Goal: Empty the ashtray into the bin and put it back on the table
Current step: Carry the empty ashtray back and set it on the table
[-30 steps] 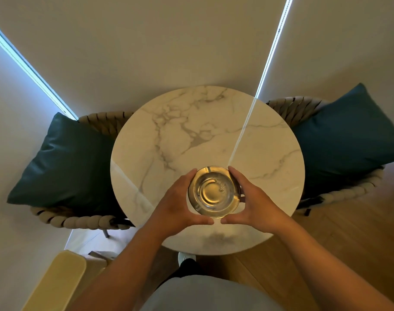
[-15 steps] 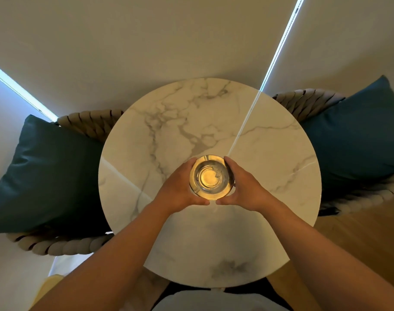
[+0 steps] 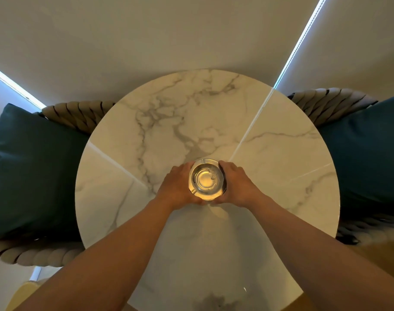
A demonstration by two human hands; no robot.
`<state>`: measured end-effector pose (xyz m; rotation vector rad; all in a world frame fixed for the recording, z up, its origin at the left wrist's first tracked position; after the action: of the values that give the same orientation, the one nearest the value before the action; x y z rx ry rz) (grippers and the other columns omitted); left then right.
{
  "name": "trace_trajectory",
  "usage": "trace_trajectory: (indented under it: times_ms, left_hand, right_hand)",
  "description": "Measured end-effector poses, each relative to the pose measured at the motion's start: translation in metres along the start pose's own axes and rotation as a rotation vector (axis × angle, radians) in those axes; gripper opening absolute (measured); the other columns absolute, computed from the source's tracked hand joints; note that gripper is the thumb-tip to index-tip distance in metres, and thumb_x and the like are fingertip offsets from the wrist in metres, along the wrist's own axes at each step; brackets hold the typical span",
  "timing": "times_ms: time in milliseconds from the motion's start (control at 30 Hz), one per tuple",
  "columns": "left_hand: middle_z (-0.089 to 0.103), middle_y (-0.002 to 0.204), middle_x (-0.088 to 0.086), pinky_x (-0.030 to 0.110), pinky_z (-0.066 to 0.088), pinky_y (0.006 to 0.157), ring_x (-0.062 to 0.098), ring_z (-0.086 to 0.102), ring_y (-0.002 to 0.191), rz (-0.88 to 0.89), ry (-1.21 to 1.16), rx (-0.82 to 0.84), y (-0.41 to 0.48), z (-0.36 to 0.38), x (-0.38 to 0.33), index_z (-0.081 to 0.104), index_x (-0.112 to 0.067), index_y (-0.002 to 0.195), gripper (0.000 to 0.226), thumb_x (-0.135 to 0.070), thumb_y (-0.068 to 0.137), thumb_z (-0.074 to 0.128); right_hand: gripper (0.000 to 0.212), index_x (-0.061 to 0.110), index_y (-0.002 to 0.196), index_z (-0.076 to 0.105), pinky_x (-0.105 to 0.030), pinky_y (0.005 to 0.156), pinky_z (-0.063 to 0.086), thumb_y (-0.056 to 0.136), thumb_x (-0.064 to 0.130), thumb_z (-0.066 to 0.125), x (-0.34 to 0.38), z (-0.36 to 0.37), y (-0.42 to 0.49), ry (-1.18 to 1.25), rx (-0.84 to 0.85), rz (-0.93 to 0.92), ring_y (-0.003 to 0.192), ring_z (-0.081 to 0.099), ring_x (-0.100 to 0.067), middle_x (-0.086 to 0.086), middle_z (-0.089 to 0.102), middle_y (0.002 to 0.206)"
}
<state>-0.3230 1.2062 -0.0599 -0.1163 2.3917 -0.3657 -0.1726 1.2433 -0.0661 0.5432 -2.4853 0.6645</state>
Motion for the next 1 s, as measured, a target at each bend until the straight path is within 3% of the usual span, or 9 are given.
trace_trajectory:
  times_ms: [133, 300, 567, 867, 1000]
  left_hand:
    - [0.054, 0.126, 0.002, 0.039, 0.042, 0.097, 0.027, 0.047, 0.114, -0.012, 0.106, -0.004, 0.010, 0.007, 0.010, 0.041, -0.021, 0.141, 0.113, -0.047, 0.044, 0.093]
    - [0.046, 0.124, 0.004, 0.038, 0.040, 0.096, 0.028, 0.043, 0.113, -0.050, 0.186, 0.001, 0.015, 0.012, 0.020, 0.039, -0.023, 0.141, 0.116, -0.052, 0.042, 0.092]
    - [0.047, 0.123, 0.004, 0.037, 0.039, 0.094, 0.028, 0.043, 0.114, -0.054, 0.192, -0.027, 0.022, 0.013, 0.024, 0.037, -0.026, 0.141, 0.116, -0.053, 0.042, 0.089]
    - [0.045, 0.119, -0.003, 0.035, 0.040, 0.095, 0.021, 0.041, 0.112, -0.119, 0.177, -0.062, 0.015, 0.009, 0.039, 0.036, -0.031, 0.137, 0.116, -0.063, 0.036, 0.085]
    - [0.044, 0.121, -0.005, 0.032, 0.037, 0.095, 0.020, 0.041, 0.115, -0.163, 0.177, -0.102, 0.011, 0.002, 0.048, 0.040, -0.025, 0.128, 0.109, -0.068, 0.037, 0.083]
  right_hand:
    - [0.120, 0.016, 0.145, 0.032, -0.044, 0.105, 0.040, 0.046, 0.050, 0.092, -0.004, 0.003, 0.010, -0.136, -0.025, 0.018, 0.123, 0.036, -0.032, -0.008, 0.031, 0.142]
    - [0.117, 0.018, 0.142, 0.032, -0.042, 0.099, 0.044, 0.046, 0.051, 0.091, -0.007, 0.009, 0.016, -0.161, -0.017, 0.021, 0.114, 0.037, -0.030, -0.007, 0.033, 0.128]
    - [0.132, 0.016, 0.153, 0.017, -0.038, 0.101, 0.041, 0.049, 0.052, 0.090, -0.017, 0.014, 0.019, -0.122, -0.015, 0.034, 0.117, 0.035, -0.028, -0.007, 0.033, 0.130]
    - [0.111, 0.024, 0.142, 0.032, -0.039, 0.093, 0.045, 0.051, 0.047, 0.091, -0.026, -0.001, 0.027, -0.096, -0.037, 0.038, 0.109, 0.036, -0.026, -0.004, 0.035, 0.121]
    - [0.107, 0.023, 0.148, 0.025, -0.042, 0.096, 0.045, 0.062, 0.040, 0.087, -0.037, -0.006, 0.028, -0.118, -0.030, 0.073, 0.113, 0.036, -0.029, -0.006, 0.034, 0.125]
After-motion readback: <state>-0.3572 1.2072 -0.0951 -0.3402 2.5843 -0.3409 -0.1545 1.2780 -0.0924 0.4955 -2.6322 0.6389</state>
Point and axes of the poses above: each hand's wrist, its own y-axis towards the middle knuckle, its own z-axis out of the palm, x = y × z, the point moved 9 cm from there along y, towards the middle knuckle
